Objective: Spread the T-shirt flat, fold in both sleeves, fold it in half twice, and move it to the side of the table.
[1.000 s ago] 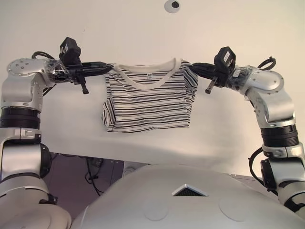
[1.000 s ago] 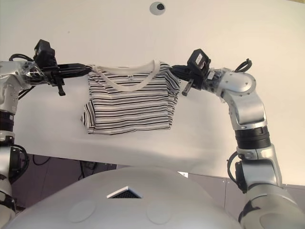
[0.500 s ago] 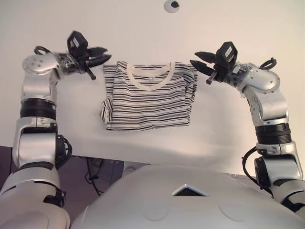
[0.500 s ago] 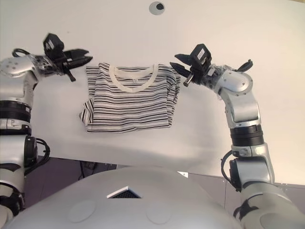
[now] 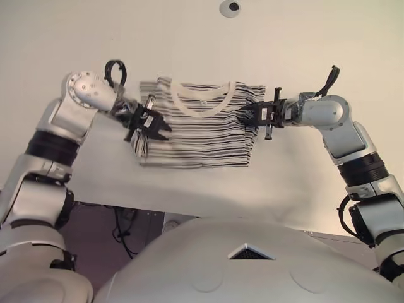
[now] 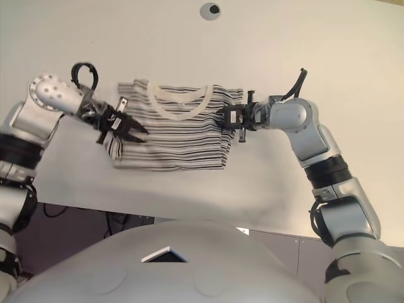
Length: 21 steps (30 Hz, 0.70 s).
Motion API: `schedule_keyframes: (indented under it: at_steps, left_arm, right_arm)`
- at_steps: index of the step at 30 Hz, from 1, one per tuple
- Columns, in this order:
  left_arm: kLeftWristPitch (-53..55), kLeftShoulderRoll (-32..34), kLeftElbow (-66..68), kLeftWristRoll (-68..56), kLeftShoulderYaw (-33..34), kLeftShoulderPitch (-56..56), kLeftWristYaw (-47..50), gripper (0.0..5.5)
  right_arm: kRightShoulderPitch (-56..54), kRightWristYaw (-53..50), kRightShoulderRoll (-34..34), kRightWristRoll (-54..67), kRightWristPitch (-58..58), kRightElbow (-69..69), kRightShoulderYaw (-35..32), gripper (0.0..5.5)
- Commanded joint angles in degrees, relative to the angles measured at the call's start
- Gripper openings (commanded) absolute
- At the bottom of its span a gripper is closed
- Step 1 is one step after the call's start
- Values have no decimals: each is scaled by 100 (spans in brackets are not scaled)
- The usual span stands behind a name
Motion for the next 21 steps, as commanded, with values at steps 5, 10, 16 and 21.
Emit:
schedule_keyframes:
  at_steps: [5, 10, 16, 21]
  left_arm:
    - [-272, -1470, 3529, 5591, -3110, -3518, 8563, 106]
    - [-1459, -1400, 3853, 1443, -130, -2354, 4861, 106]
    - [-2354, -879, 3803, 1409, -649, -1722, 2433, 106]
    - [-1622, -1519, 3971, 4218, -2286, -2497, 5517, 106]
  right_arm:
    - [221, 196, 671, 1241, 1158, -1030, -310, 122]
    - [158, -214, 324, 1313, 994, -642, -913, 122]
    - [360, -219, -275, 414, 513, -273, -686, 122]
    - [472, 116, -134, 72, 595, -336, 4, 122]
